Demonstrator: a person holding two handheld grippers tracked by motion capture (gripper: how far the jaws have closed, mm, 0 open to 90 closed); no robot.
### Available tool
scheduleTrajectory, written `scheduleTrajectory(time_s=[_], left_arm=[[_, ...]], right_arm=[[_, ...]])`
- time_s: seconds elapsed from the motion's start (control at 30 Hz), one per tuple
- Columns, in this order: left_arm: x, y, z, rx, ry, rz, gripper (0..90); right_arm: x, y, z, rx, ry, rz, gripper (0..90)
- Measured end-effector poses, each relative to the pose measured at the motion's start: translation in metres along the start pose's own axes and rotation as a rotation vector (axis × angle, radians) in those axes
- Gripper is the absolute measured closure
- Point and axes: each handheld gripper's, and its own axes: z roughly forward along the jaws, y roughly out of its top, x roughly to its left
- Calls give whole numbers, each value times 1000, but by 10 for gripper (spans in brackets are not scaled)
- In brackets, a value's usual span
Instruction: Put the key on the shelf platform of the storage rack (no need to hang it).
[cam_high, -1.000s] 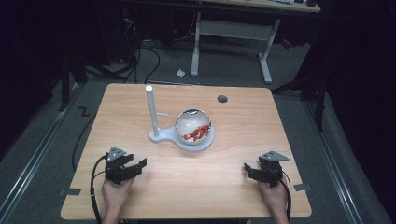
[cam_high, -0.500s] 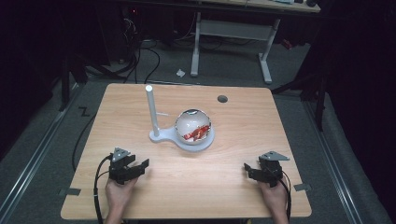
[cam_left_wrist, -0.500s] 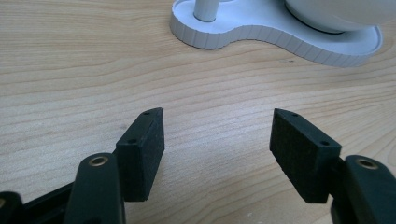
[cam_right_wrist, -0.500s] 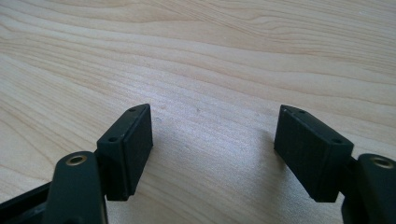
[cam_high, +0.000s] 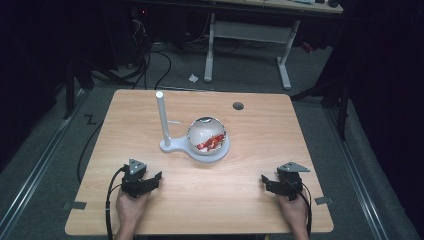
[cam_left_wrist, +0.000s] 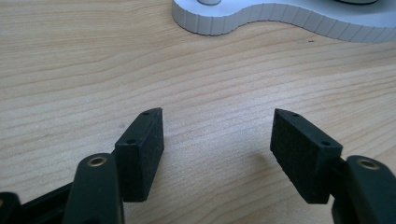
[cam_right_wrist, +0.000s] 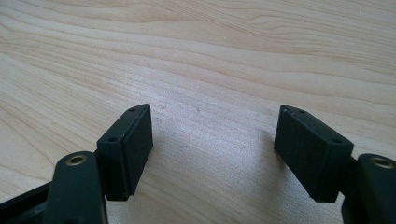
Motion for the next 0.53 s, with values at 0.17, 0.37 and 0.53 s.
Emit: scheduleTrajectory(time_s=[0.17,0.37,0.53], left_arm=[[1,-8,1,-20,7,66,342],[0,-11,2,-24,11,77,306],[0,-11,1,-19,10,76,300]], right_arm=[[0,0,0,0,-1,0,283],[0,0,0,0,0,0,283],[0,0,0,0,0,0,283]])
